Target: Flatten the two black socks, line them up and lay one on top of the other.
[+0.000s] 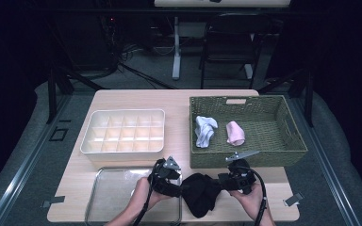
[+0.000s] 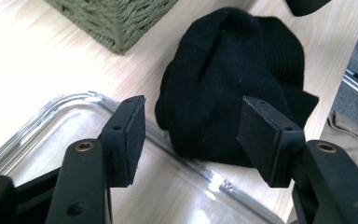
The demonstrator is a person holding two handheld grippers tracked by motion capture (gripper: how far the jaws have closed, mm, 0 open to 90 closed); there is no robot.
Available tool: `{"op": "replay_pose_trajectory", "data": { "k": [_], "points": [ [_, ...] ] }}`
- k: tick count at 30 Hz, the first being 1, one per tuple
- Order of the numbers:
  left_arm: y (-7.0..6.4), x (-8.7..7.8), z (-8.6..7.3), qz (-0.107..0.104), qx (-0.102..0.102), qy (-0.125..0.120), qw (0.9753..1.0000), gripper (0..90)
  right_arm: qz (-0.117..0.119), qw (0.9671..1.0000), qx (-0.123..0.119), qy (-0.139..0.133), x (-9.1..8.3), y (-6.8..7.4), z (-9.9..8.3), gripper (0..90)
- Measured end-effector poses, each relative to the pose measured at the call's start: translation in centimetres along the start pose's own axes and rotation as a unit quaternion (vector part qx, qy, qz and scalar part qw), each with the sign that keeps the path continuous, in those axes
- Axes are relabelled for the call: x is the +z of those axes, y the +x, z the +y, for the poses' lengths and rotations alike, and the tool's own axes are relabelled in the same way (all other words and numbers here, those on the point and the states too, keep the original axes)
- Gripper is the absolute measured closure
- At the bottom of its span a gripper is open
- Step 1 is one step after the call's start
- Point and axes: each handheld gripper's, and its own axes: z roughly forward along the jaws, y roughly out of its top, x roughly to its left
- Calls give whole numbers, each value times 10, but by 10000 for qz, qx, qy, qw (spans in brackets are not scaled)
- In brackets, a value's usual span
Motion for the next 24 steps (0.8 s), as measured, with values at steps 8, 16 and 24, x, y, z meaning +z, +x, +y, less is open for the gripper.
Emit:
{"op": "replay_pose_trajectory", "data": {
  "k": [8, 16, 24],
  "points": [
    [-25, 16, 6, -132, 189, 39, 9997, 366, -146, 9984, 106, 530, 32, 1, -3, 495],
    [-33, 35, 1, 124, 268, 363, 9989, 536, -318, 9973, 335, 574, 31, -4, -9, 766],
    [-26, 33, -2, 84, 248, 131, 9996, 858, -458, 9972, 289, 513, 22, 0, -10, 802]
  ]
}}
